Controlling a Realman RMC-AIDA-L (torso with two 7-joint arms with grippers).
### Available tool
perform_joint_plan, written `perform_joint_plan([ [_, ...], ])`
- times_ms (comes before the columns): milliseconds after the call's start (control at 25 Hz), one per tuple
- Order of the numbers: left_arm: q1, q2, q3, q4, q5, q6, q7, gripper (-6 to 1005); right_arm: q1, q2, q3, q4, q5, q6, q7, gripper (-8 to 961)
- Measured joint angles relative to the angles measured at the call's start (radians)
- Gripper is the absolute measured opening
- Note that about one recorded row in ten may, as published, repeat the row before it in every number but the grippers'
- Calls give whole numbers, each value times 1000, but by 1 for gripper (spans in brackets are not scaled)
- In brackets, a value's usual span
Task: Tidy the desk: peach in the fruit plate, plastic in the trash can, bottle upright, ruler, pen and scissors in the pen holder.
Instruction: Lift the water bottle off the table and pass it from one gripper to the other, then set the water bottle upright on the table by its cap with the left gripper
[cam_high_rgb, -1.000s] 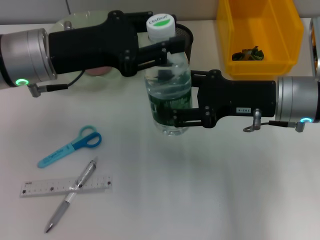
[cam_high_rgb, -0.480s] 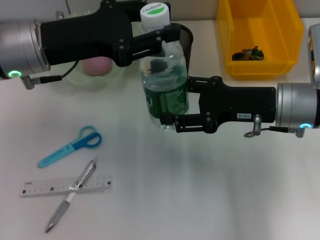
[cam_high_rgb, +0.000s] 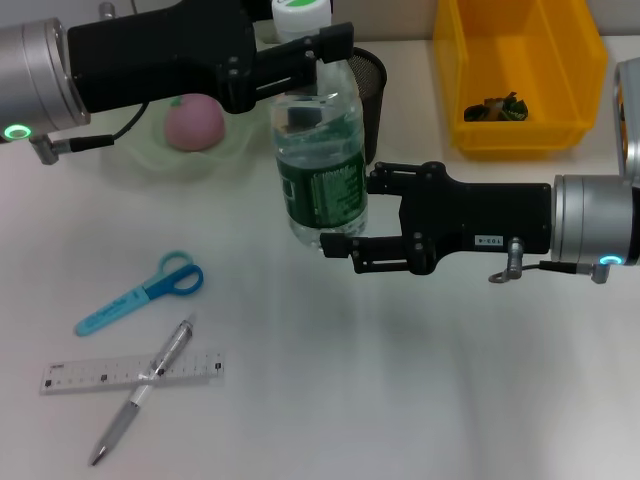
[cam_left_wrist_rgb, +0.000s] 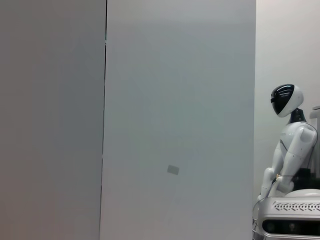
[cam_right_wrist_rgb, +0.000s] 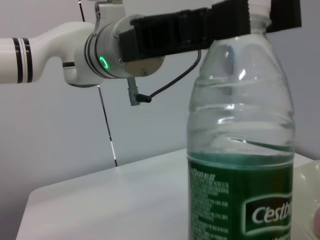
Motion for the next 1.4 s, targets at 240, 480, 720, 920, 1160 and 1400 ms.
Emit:
perform_joint_plan([
  [240,8,0,-2,25,0,0,-3,449,0,0,0,9,1,1,-11,756],
  [480,9,0,-1,33,0,2,-10,449,1,0,0,12,1,1,-12,747],
  [720,15,0,-1,48,0,1,-14,449,2,0,0,12,1,1,-12,741],
  [920,19,0,-27,52,0,-1,-15,448,-3,0,3,30,1,1,-18,742],
  [1160,23,2,-73,52,4,-3,-27,448,-20,0,25,37,2,1,-26,742],
  [1400,51,3,-86,75,12,-10,-20,448,-41,-2,72,34,3,-8,-26,742],
])
